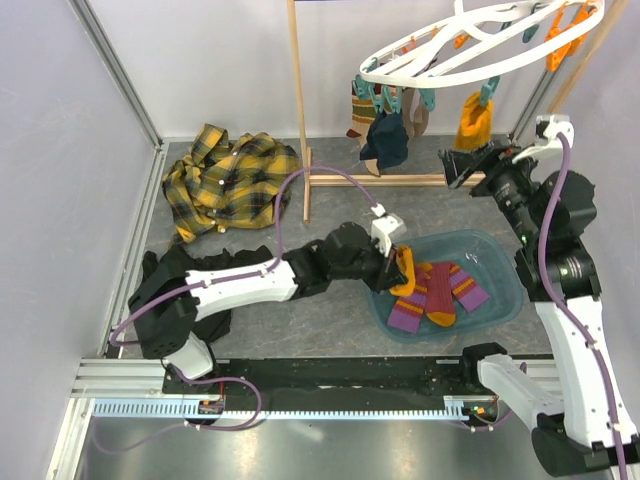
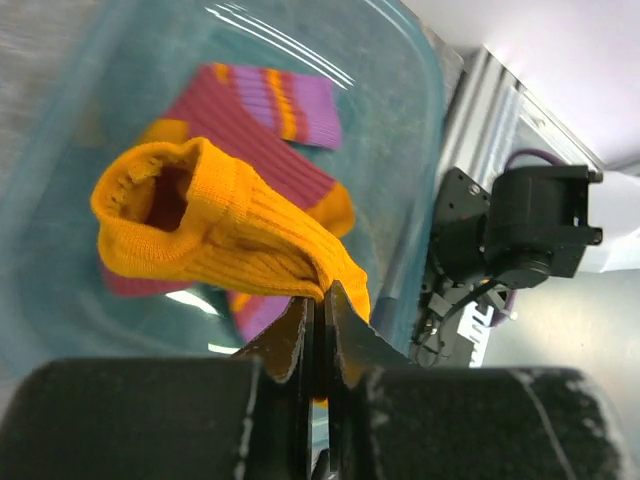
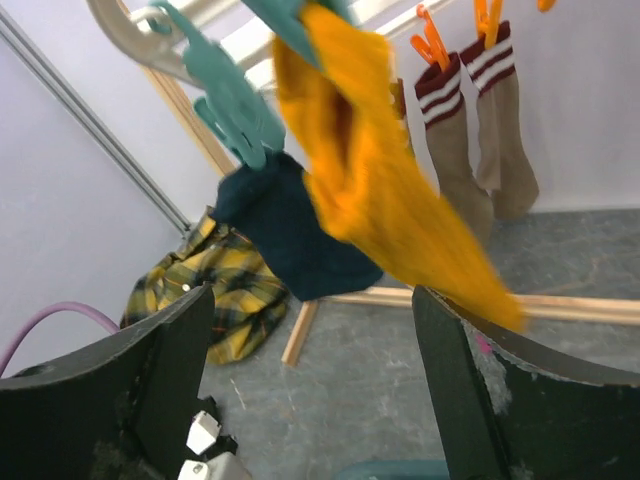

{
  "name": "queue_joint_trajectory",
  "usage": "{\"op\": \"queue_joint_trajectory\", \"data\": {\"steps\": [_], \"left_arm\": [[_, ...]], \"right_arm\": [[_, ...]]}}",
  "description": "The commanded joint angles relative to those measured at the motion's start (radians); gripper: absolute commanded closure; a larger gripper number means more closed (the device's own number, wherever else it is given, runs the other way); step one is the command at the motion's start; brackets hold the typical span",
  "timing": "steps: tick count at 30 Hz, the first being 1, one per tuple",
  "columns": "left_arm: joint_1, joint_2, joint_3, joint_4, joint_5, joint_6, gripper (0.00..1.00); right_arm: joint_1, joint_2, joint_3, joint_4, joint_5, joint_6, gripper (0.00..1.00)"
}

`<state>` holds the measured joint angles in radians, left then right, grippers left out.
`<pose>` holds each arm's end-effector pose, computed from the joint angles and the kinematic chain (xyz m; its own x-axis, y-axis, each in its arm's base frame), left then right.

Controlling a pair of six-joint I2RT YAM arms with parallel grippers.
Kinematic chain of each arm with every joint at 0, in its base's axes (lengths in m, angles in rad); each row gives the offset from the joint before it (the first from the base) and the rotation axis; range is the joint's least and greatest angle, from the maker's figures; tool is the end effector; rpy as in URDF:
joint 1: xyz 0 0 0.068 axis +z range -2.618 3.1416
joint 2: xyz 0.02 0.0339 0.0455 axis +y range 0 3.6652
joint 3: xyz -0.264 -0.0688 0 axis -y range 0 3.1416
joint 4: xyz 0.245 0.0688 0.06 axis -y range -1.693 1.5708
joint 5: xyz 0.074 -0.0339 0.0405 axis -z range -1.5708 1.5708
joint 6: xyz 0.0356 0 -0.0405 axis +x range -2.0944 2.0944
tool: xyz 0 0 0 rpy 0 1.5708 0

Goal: Remove the socks clipped to the hanger

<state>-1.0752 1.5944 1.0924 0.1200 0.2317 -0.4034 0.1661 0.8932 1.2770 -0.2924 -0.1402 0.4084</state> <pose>0.1691 -0.3300 0.2716 -0.5389 0.1935 -0.8198 0.8111 0.3820 -0.4430 0.1649 0.0327 0.4765 -0.0369 0.3925 -0.9190 -0.3120 0.8691 0.3838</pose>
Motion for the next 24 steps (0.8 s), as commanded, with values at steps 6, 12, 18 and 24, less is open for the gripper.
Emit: {"op": "queue_joint_trajectory", "data": {"steps": [6, 12, 18, 24], "left_arm": [[-0.106, 0.116, -0.019, 0.167, -0.089, -0.078, 0.58], [-0.106, 0.059, 0.014, 0.104, -0.114, -0.003, 0.21], [-0.104, -0.007, 0.046, 0.017, -0.141, 0.057, 0.15], [-0.103, -0.083, 0.081, -0.016, -0.218, 0.115, 0.12]], "right_arm": [[0.0, -0.168, -0.085, -0.132, 0.122, -0.105, 0.07], [0.001, -0.183, -0.005, -0.159, 0.128, -0.106, 0.06], [0.0, -0.113, 0.105, -0.151, 0.134, -0.118, 0.07], [0.001, 0.016, 0.234, -0.139, 0.134, -0.216, 0.08]]}}
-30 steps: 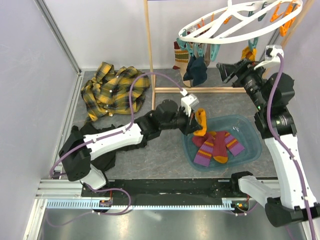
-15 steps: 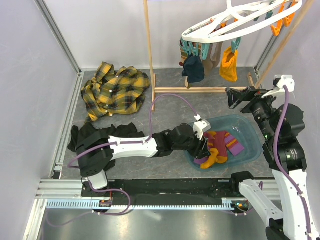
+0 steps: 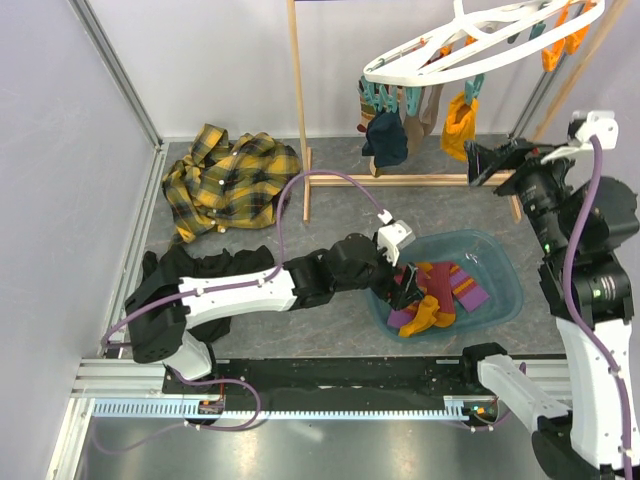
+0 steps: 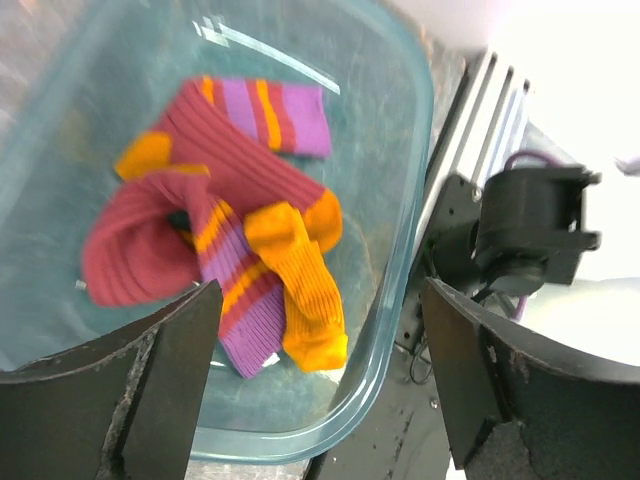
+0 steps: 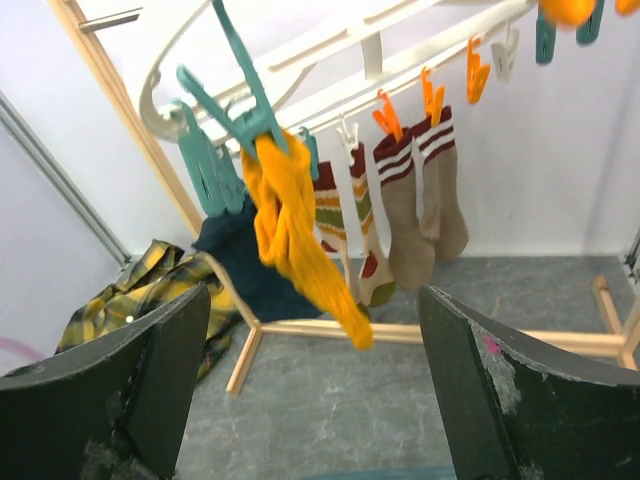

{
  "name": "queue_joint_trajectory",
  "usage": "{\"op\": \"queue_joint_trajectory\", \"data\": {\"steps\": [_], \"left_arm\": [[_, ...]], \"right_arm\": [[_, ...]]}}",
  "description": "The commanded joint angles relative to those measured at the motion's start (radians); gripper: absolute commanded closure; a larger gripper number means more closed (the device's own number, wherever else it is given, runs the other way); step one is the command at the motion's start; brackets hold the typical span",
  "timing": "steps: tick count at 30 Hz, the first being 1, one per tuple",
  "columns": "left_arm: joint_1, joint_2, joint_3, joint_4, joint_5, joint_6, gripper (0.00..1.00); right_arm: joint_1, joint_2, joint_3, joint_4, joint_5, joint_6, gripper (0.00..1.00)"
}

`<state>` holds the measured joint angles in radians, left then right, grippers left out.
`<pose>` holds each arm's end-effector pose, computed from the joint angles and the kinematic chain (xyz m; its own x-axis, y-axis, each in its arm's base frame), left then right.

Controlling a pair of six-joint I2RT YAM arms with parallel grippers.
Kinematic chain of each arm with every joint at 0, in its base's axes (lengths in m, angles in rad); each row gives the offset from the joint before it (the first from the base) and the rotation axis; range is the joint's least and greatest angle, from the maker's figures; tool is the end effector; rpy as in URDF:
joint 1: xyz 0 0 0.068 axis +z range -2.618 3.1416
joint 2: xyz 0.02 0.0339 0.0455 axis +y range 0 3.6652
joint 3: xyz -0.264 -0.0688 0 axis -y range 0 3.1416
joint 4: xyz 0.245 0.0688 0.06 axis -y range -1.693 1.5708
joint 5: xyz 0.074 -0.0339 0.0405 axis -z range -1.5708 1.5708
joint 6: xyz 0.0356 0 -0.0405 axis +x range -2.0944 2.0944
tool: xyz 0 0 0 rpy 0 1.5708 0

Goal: Remove the socks clipped to the hanger

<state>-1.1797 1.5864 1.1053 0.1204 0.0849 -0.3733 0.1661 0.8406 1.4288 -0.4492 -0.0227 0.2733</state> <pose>0.1388 -0.3446 0.2786 -0.4722 0.1920 -0.8603 0.8368 0.4044 -0.3691 0.1211 0.0211 0.5112 0.0810 0.2872 -0.9544 -0.2174 0.9396 0.2643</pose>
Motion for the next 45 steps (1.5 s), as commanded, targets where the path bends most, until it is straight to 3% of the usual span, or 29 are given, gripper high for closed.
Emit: {"op": "queue_joint_trajectory", "data": {"steps": [1, 11, 16, 21, 29, 37, 40, 43, 45], "left_arm": [[0.0, -0.083, 0.091, -0.022, -0.08, 0.094, 0.11], [0.021, -0.079, 0.277, -0.013, -0.214, 0.217, 0.11], [0.04, 0.006, 0.427, -0.001, -0.246, 0.272, 0.11], [0.077, 0.102, 0.612, -0.018, -0.272, 0.306, 0.12], [0.101, 0.228, 0.778, 0.022, -0.255, 0.401, 0.11], [0.126, 0.33, 0.912, 0.01, -0.304, 0.386, 0.12], [0.132, 0.339, 0.92, 0.03, -0.266, 0.392, 0.21], [0.141, 0.334, 0.923, 0.013, -0.205, 0.381, 0.72], [0.149, 0.33, 0.933, -0.014, -0.139, 0.337, 0.92]], "right_arm": [[0.001, 0.095, 0.096, 0.021, 0.014, -0.092, 0.09], [-0.002, 0.265, 0.289, 0.021, -0.045, -0.085, 0.11], [0.001, 0.298, 0.338, 0.035, -0.055, -0.138, 0.1], [0.0, 0.322, 0.344, 0.067, -0.109, -0.18, 0.09], [0.0, 0.327, 0.344, 0.109, -0.172, -0.189, 0.12], [0.001, 0.342, 0.364, 0.133, -0.186, -0.184, 0.15], [0.0, 0.345, 0.374, 0.133, -0.2, -0.19, 0.16], [0.0, 0.345, 0.381, 0.133, -0.195, -0.2, 0.17], [0.0, 0.344, 0.384, 0.136, -0.192, -0.203, 0.19]]}}
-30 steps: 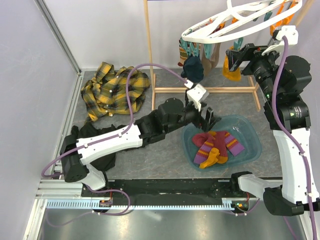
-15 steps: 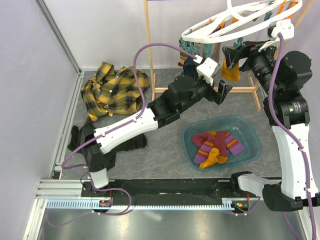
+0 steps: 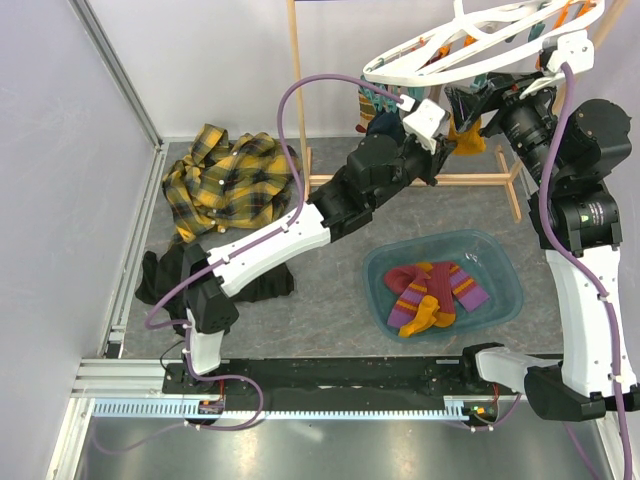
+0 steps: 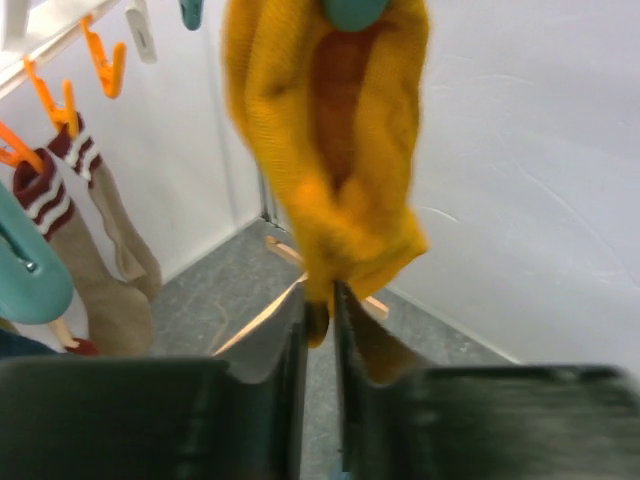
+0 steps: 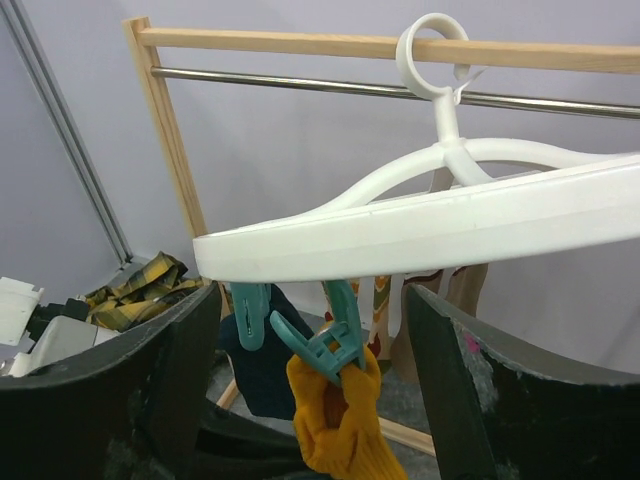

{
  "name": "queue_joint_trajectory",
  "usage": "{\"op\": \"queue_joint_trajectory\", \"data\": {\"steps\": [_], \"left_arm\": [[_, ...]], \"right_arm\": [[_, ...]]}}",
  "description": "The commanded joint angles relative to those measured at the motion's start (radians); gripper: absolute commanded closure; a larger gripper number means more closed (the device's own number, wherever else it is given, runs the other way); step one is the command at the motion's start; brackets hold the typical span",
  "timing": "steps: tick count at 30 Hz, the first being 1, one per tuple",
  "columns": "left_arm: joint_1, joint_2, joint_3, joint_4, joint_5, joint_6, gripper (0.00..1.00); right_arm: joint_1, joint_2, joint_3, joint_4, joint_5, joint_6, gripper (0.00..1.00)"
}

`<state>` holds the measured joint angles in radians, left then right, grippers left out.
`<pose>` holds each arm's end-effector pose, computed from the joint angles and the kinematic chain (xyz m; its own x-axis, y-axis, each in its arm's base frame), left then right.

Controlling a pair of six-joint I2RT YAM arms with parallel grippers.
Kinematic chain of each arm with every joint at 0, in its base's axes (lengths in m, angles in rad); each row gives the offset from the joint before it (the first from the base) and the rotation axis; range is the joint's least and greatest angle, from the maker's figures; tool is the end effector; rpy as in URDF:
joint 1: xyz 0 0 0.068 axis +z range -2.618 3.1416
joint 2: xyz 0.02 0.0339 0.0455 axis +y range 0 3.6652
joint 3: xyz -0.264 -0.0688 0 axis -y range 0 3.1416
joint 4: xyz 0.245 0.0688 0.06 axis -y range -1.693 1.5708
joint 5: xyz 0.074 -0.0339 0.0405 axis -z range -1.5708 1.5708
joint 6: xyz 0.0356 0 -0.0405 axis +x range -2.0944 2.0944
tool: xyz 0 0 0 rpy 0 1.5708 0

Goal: Remove the socks clipped to the hanger

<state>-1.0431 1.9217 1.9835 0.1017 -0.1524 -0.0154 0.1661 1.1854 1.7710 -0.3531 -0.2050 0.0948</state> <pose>0.2360 -0.3941 0.4542 0.0700 -0.1503 -0.9862 0.7797 0.6249 -0.0399 0.1938 0.0398 0.5686 0.1924 0.1262 -0.9732 -0.3771 0.9250 0.0454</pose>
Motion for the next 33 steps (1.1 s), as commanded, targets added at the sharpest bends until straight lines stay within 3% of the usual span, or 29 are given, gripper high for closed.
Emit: {"op": "queue_joint_trajectory", "data": {"steps": [1, 5, 13, 16, 20, 24, 33], "left_arm": [[0.021, -0.013, 0.054, -0.011, 0.114, -0.038, 0.98], [0.028, -0.036, 0.018, -0.016, 0.206, -0.072, 0.98], [0.028, -0.102, -0.051, -0.016, 0.228, -0.081, 0.98], [0.031, -0.122, -0.08, -0.01, 0.218, -0.072, 0.98], [0.032, -0.161, -0.11, -0.01, 0.234, -0.07, 0.98], [0.055, -0.182, -0.124, -0.019, 0.31, -0.099, 0.98], [0.132, -0.193, -0.111, -0.062, 0.504, -0.175, 0.98]], "right_arm": [[0.0, -0.003, 0.042, 0.043, -0.005, -0.029, 0.2], [0.0, -0.003, 0.045, 0.043, -0.013, -0.029, 0.25], [0.0, -0.01, 0.051, 0.031, -0.023, -0.049, 0.27], [0.001, -0.02, 0.039, 0.022, -0.05, -0.059, 0.26], [0.0, -0.003, 0.079, -0.035, -0.069, -0.063, 0.16], [-0.002, 0.026, 0.146, -0.09, -0.143, -0.04, 0.11], [-0.002, 0.048, 0.16, -0.116, -0.146, -0.03, 0.15]]}}
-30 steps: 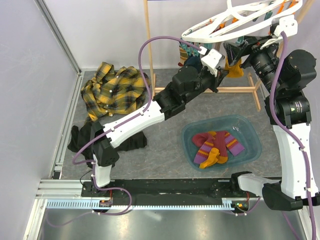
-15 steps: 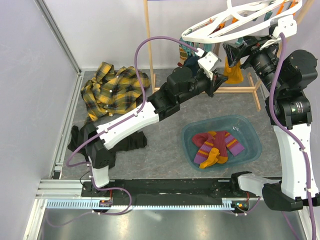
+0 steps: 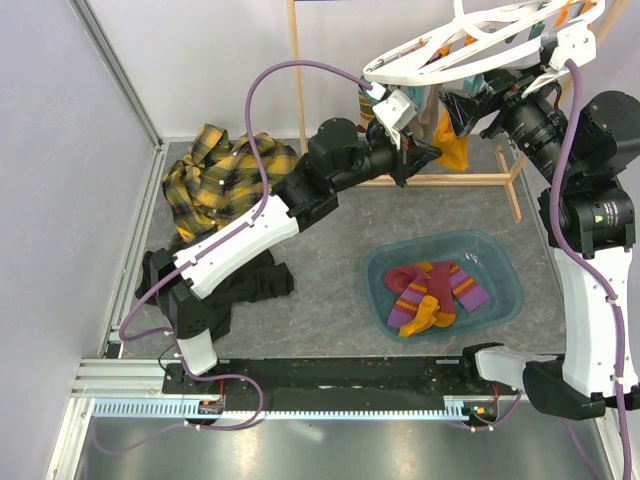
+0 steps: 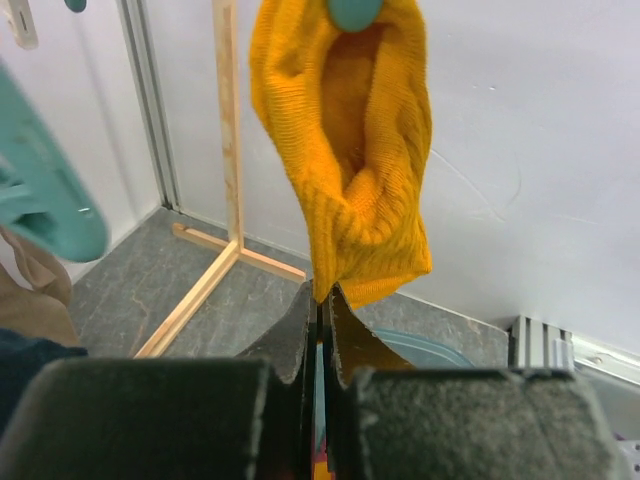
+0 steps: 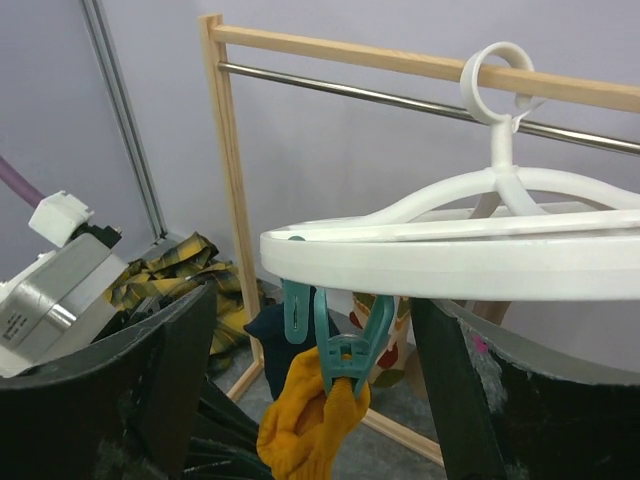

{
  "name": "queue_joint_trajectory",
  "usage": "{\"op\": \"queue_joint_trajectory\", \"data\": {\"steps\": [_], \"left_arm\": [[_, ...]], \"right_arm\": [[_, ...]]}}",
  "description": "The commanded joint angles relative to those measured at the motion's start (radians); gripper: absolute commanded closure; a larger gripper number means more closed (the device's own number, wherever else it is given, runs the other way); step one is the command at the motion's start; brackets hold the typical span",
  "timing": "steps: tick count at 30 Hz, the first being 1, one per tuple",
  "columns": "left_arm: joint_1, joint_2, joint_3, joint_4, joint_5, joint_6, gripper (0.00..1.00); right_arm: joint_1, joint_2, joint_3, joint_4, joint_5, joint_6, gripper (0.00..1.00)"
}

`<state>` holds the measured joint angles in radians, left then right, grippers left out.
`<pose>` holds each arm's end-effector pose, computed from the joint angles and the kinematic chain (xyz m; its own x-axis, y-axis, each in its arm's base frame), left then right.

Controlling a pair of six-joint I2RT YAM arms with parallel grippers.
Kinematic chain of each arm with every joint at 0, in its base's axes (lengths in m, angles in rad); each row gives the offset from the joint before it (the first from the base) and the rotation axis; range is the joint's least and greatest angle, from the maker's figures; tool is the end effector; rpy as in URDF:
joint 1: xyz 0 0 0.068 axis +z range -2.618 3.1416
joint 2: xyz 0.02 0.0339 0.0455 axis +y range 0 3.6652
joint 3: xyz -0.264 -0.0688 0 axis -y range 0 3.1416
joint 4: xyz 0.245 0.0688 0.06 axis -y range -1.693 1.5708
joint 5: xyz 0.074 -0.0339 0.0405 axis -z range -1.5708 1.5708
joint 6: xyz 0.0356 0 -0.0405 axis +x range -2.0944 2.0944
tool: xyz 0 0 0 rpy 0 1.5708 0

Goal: Remove the socks clipped to the hanger

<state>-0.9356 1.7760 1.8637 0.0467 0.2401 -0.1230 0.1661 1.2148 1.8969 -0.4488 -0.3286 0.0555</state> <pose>0.2425 -0.3433 0.4677 -0.0342 -0.1545 -0.9874 0.9245 0.3705 -0.0900 0.1807 0.0419 0.5869 0.2018 0.0871 -0.9756 -0.4781 0.8781 -0.0205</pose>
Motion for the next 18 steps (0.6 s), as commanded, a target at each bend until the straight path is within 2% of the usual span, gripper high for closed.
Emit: {"op": "queue_joint_trajectory", "data": {"steps": [1, 6, 14, 16, 17, 18], "left_arm": [[0.027, -0.047, 0.011, -0.01, 0.117, -0.067, 0.98], [0.032, -0.04, 0.029, -0.028, 0.133, -0.067, 0.98], [0.032, -0.033, 0.035, -0.031, 0.134, -0.07, 0.98], [0.034, -0.032, 0.034, -0.034, 0.133, -0.07, 0.98], [0.034, -0.029, 0.034, -0.041, 0.128, -0.069, 0.98], [0.034, -0.029, 0.034, -0.041, 0.126, -0.069, 0.98]], "right_arm": [[-0.002, 0.022, 0.037, -0.021, -0.024, 0.017, 0.18], [-0.004, 0.04, 0.054, -0.022, -0.032, 0.03, 0.25], [-0.005, 0.037, 0.051, -0.018, 0.026, 0.024, 0.47], [-0.004, 0.032, 0.05, -0.018, 0.057, 0.018, 0.56], [-0.004, 0.028, 0.045, -0.018, 0.087, 0.009, 0.65], [-0.005, 0.025, 0.044, -0.016, 0.098, 0.001, 0.77]]}}
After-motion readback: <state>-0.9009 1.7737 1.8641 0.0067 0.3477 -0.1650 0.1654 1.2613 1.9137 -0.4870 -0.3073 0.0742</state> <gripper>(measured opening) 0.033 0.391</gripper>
